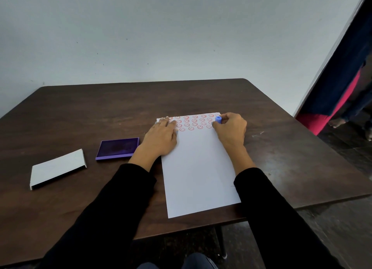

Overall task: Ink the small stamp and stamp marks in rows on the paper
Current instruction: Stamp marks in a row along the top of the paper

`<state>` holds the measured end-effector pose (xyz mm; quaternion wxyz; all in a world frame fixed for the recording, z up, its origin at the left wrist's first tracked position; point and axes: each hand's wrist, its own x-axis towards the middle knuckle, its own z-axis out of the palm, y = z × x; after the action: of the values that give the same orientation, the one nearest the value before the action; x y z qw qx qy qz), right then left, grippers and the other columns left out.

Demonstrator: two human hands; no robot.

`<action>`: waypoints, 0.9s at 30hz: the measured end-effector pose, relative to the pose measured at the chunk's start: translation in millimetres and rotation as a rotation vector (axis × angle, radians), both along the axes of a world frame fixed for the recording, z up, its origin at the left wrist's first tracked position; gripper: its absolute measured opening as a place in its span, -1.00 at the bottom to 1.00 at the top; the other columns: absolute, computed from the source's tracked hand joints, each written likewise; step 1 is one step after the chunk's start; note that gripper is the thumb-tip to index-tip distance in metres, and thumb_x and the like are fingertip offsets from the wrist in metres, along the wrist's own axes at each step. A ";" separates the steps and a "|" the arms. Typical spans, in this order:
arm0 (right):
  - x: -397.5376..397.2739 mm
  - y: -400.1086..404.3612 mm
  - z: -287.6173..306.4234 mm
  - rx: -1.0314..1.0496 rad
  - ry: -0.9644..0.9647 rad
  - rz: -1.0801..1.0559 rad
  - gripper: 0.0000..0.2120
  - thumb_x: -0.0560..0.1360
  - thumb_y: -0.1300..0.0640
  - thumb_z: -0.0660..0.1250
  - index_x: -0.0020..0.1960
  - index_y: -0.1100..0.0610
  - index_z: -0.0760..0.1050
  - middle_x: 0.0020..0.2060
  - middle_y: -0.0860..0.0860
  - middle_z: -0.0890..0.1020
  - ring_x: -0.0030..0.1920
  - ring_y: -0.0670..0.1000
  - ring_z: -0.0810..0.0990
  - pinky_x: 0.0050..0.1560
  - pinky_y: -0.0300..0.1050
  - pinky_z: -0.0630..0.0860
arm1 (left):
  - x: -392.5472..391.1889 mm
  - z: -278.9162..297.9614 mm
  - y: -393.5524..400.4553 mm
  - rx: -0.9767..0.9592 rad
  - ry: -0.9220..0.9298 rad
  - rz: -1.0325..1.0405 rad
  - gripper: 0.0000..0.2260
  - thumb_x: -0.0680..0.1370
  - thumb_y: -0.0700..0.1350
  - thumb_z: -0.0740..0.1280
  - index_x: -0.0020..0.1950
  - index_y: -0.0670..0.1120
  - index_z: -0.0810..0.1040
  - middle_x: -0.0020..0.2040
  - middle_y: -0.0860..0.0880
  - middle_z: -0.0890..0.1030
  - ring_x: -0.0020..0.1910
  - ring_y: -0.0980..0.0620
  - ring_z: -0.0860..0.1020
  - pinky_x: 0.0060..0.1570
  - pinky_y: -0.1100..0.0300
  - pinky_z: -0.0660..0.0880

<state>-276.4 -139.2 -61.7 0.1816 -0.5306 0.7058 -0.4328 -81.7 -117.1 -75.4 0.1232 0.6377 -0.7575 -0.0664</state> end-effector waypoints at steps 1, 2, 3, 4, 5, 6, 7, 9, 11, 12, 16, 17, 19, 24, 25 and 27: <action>0.2 0.3 -1.0 -0.004 -0.006 -0.002 -0.76 0.43 0.14 0.42 0.08 0.19 0.58 -0.01 0.15 0.65 -0.01 0.09 0.61 -0.02 -0.11 0.55 | 0.1 -0.2 0.2 0.001 0.000 0.001 -0.59 0.63 -0.09 0.01 0.47 -0.18 0.19 0.52 -0.23 0.16 0.52 -0.17 0.10 0.49 0.01 0.05; 1.6 -0.2 -2.0 -0.006 -0.007 0.002 -0.76 0.44 0.14 0.42 0.07 0.19 0.58 -0.01 0.14 0.65 -0.01 0.09 0.61 -0.05 -0.12 0.53 | 1.3 -0.5 0.7 -0.002 -0.005 0.006 -0.59 0.63 -0.09 0.01 0.47 -0.18 0.19 0.52 -0.23 0.16 0.52 -0.17 0.10 0.49 0.01 0.05; 2.7 -0.6 -3.1 -0.010 -0.002 0.007 -0.77 0.44 0.14 0.42 0.07 0.19 0.59 -0.02 0.14 0.66 -0.02 0.08 0.61 -0.08 -0.14 0.51 | 2.0 -0.4 0.9 -0.004 -0.010 0.008 -0.59 0.63 -0.09 0.02 0.47 -0.18 0.19 0.52 -0.23 0.16 0.52 -0.17 0.10 0.49 0.01 0.05; 2.7 0.2 -5.2 -0.020 0.004 0.007 -0.78 0.43 0.14 0.42 0.06 0.19 0.59 -0.04 0.13 0.67 -0.03 0.09 0.61 -0.10 -0.16 0.49 | 1.6 -1.1 2.0 0.003 -0.010 0.007 -0.59 0.63 -0.09 0.02 0.47 -0.18 0.19 0.52 -0.23 0.16 0.52 -0.17 0.10 0.49 0.01 0.06; 2.6 1.6 -6.6 -0.048 -0.002 0.002 -0.80 0.43 0.15 0.42 0.03 0.19 0.60 -0.07 0.12 0.68 -0.03 0.09 0.61 -0.11 -0.17 0.47 | 1.2 -1.7 2.8 0.008 -0.010 0.006 -0.59 0.63 -0.09 0.02 0.47 -0.18 0.19 0.52 -0.23 0.16 0.52 -0.17 0.10 0.49 0.01 0.06; 1.4 2.8 -7.3 -0.100 -0.031 -0.016 -0.82 0.42 0.15 0.42 0.00 0.18 0.61 -0.11 0.11 0.68 -0.03 0.11 0.61 -0.09 -0.17 0.47 | 0.5 -2.1 2.8 0.009 -0.014 0.001 -0.59 0.63 -0.09 0.02 0.47 -0.18 0.19 0.52 -0.24 0.16 0.52 -0.17 0.11 0.49 0.00 0.06; 0.0 4.0 -6.9 -0.172 -0.089 -0.050 -0.85 0.41 0.15 0.42 -0.04 0.17 0.61 -0.15 0.09 0.68 -0.03 0.13 0.61 -0.06 -0.14 0.50 | 0.0 -1.9 2.7 0.009 -0.016 -0.002 -0.59 0.63 -0.09 0.02 0.47 -0.19 0.19 0.52 -0.24 0.16 0.52 -0.17 0.11 0.50 0.00 0.06; -2.3 6.5 -3.0 -0.314 -0.267 -0.148 -0.85 0.40 0.09 0.43 -0.09 0.14 0.58 -0.21 0.06 0.67 -0.04 0.16 0.61 0.01 -0.03 0.54 | -0.2 -0.4 2.3 0.005 -0.009 -0.001 -0.59 0.63 -0.09 0.02 0.47 -0.19 0.19 0.52 -0.24 0.16 0.52 -0.16 0.11 0.49 0.00 0.07; -3.1 7.4 0.4 -0.390 -0.435 -0.232 -0.82 0.40 0.03 0.43 -0.09 0.12 0.53 -0.18 0.07 0.67 -0.03 0.15 0.61 0.03 0.01 0.54 | 0.3 0.3 1.7 0.013 -0.009 0.002 -0.59 0.63 -0.09 0.02 0.47 -0.19 0.19 0.52 -0.24 0.16 0.52 -0.16 0.11 0.50 -0.01 0.07; -3.4 7.3 0.9 -0.407 -0.487 -0.258 -0.81 0.41 0.02 0.42 -0.09 0.11 0.51 -0.16 0.08 0.67 -0.03 0.14 0.61 0.04 0.00 0.55 | 0.2 0.1 2.2 0.017 -0.012 0.002 -0.59 0.63 -0.09 0.02 0.47 -0.18 0.19 0.52 -0.23 0.16 0.52 -0.16 0.11 0.50 -0.01 0.08; -5.5 2.9 -0.2 -0.439 -0.530 -0.274 -0.83 0.44 0.02 0.39 -0.09 0.10 0.48 -0.13 0.10 0.68 -0.01 0.12 0.62 0.01 -0.12 0.54 | -1.3 0.8 2.6 0.008 -0.001 0.006 -0.59 0.63 -0.09 0.03 0.46 -0.17 0.21 0.52 -0.22 0.17 0.52 -0.15 0.12 0.49 -0.01 0.10; -5.9 1.6 -0.8 -0.442 -0.520 -0.276 -0.81 0.44 0.02 0.39 -0.07 0.12 0.50 -0.12 0.10 0.68 -0.01 0.12 0.62 0.00 -0.13 0.53 | -1.1 0.9 2.2 0.008 0.003 0.009 -0.59 0.63 -0.08 0.03 0.46 -0.17 0.21 0.52 -0.22 0.18 0.52 -0.16 0.13 0.49 -0.02 0.11; -6.0 0.0 -1.9 -0.444 -0.494 -0.279 -0.78 0.45 0.01 0.39 -0.03 0.15 0.51 -0.11 0.10 0.67 -0.02 0.12 0.61 -0.01 -0.11 0.54 | 0.2 0.8 1.7 0.012 0.011 0.015 -0.60 0.63 -0.07 0.03 0.45 -0.16 0.24 0.51 -0.21 0.22 0.51 -0.15 0.16 0.48 -0.03 0.14; -4.7 -2.3 -3.8 -0.446 -0.445 -0.256 -0.78 0.44 0.01 0.40 -0.03 0.13 0.52 -0.14 0.03 0.64 -0.01 0.09 0.60 0.01 -0.09 0.54 | 0.0 5.9 4.7 -0.069 0.072 0.012 -0.62 0.64 -0.03 -0.02 0.32 -0.19 0.40 0.34 -0.18 0.48 0.34 -0.15 0.40 0.49 -0.05 0.09; -4.5 -2.8 -4.2 -0.444 -0.432 -0.249 -0.78 0.44 0.00 0.40 -0.03 0.12 0.52 -0.16 0.01 0.63 -0.02 0.06 0.58 -0.01 -0.13 0.52 | -0.1 9.5 6.9 -0.100 0.117 0.014 -0.61 0.64 -0.02 -0.03 0.25 -0.19 0.45 0.25 -0.18 0.55 0.26 -0.16 0.46 0.49 -0.06 0.08; -4.1 -3.0 -5.2 -0.440 -0.394 -0.238 -0.78 0.44 -0.01 0.40 -0.03 0.11 0.52 -0.16 0.01 0.64 -0.05 -0.06 0.49 -0.10 -0.29 0.38 | 4.1 18.3 13.2 -0.168 0.228 0.028 -0.61 0.64 0.01 -0.01 0.19 -0.16 0.51 0.12 -0.14 0.62 0.16 -0.14 0.53 0.48 -0.07 0.06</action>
<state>-280.5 -142.2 -66.9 0.1435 -0.3767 0.6037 -0.6878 -77.6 -103.9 -57.1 0.2621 0.6242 -0.7324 -0.0729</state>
